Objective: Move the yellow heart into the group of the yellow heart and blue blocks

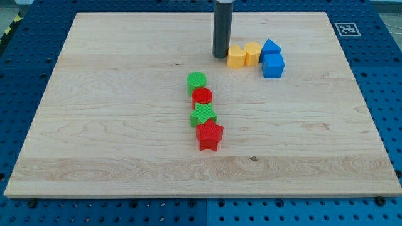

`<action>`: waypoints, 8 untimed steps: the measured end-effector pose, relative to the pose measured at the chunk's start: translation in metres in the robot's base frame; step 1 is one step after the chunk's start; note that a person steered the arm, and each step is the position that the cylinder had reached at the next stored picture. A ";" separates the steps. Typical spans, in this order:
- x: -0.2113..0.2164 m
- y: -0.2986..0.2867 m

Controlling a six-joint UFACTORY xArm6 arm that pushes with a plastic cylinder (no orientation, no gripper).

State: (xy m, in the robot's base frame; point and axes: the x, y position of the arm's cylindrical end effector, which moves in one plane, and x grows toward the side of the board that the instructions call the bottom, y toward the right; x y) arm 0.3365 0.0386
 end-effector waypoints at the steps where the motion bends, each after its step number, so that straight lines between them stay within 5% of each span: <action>1: 0.009 0.005; 4: 0.034 0.034; 8: 0.043 -0.104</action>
